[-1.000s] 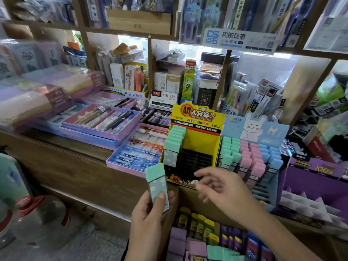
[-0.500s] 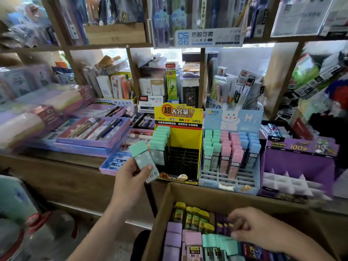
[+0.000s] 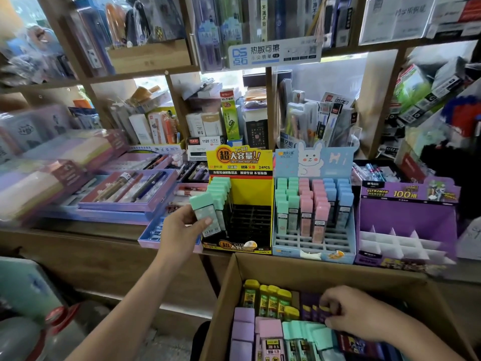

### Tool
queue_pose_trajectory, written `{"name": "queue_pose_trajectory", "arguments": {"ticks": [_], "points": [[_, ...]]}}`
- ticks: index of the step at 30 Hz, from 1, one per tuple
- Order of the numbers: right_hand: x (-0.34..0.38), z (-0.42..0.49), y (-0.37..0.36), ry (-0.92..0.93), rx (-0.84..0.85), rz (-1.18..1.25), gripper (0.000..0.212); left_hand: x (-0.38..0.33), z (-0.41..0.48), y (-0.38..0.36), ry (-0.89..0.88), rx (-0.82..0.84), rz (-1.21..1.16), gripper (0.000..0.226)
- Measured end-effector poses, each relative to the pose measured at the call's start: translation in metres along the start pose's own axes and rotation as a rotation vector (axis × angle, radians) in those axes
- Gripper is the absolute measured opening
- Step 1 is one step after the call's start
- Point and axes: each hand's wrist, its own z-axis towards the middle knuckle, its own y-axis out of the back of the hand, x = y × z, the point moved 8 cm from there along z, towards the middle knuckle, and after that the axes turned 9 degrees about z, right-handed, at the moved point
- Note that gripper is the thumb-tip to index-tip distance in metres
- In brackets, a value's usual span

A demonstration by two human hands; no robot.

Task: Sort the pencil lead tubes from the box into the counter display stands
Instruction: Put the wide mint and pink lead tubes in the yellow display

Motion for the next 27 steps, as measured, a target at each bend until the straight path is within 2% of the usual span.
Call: {"name": "queue_pose_trajectory", "arguments": {"ticks": [4, 9, 17, 22, 27], "points": [[-0.001, 0.000, -0.001, 0.015, -0.008, -0.030, 0.031, -0.003, 0.002, 0.004, -0.037, -0.063, 0.092, 0.037], [-0.001, 0.001, -0.002, 0.018, -0.003, -0.045, 0.031, 0.000, 0.002, 0.003, -0.047, -0.062, 0.210, 0.023], [-0.001, 0.004, -0.003, 0.013, -0.002, -0.061, 0.034, -0.012, 0.004, 0.007, -0.170, -0.033, 0.411, 0.017], [-0.001, 0.004, -0.003, 0.011, -0.003, -0.055, 0.033, -0.015, 0.008, 0.011, -0.185, -0.037, 0.445, 0.022], [0.000, 0.004, -0.004, 0.025, -0.011, -0.079, 0.031, -0.015, 0.007, 0.011, -0.184, -0.060, 0.424, 0.016]]}}
